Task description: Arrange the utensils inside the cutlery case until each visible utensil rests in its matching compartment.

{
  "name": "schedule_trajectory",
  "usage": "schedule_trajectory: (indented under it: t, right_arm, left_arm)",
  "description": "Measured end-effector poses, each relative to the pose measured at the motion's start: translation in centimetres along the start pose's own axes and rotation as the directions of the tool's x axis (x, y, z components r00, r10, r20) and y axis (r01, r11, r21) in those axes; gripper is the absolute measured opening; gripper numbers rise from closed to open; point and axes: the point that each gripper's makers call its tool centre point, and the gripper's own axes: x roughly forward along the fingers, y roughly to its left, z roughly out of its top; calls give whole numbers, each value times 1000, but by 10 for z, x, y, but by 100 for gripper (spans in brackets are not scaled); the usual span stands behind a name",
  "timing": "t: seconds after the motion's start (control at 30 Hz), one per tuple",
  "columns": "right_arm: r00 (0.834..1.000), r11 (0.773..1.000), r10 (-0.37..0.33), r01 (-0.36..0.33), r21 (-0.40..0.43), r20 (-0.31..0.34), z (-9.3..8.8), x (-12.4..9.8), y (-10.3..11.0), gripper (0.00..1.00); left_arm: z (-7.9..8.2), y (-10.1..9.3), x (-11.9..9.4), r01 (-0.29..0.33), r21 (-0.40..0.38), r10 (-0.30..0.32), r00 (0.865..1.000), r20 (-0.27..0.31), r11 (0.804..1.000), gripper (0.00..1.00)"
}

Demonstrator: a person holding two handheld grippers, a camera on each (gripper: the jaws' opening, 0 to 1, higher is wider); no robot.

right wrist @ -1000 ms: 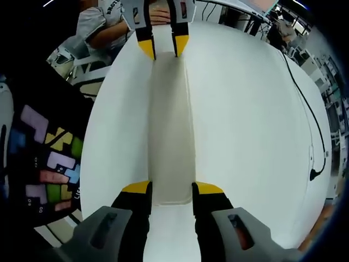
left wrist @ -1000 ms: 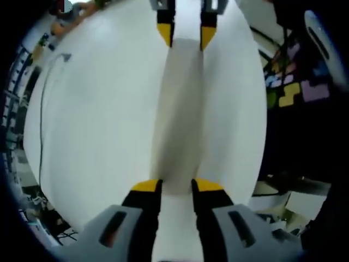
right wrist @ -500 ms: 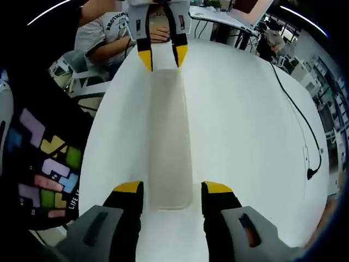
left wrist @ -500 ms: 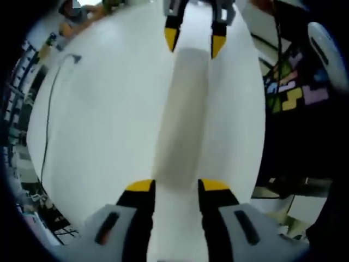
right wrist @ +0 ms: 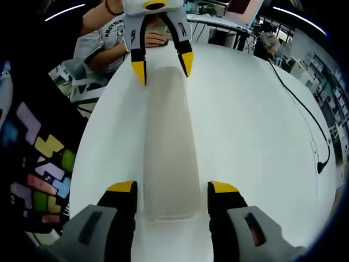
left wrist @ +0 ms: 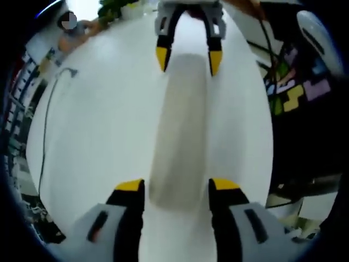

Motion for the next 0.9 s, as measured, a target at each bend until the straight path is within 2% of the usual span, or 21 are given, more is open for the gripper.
schedule_trajectory:
  t: [0.17,0.27,0.37,0.4,0.5,0.7,0.9]
  right_arm:
    - [1000,1000,7,-8,16,12,-6,4,-3,50]
    - [1000,1000,1,-1,-3,32,-7,4,-2,49]
    - [999,1000,-9,9,-8,46,-6,5,-6,48]
    - [999,1000,-10,10,-9,52,-6,5,-6,48]
    - [998,1000,-8,9,-13,65,-5,5,-4,47]
    - [997,1000,-2,4,-23,74,-3,6,-5,46]
    - [994,1000,3,-1,-19,106,-2,5,-6,45]
  left_arm:
    - [2,4,7,-2,5,2,1000,26,1000,47]
    - [3,3,9,2,7,-2,999,38,1000,46]
    - [-3,2,15,7,16,-8,1000,26,1000,46]
    - [1,3,13,8,-19,-7,998,58,1000,46]
    - [-3,3,14,20,0,-20,998,67,1000,46]
    - [-1,2,16,58,-28,-54,991,120,998,46]
    - [0,0,15,57,-17,-54,987,151,998,46]
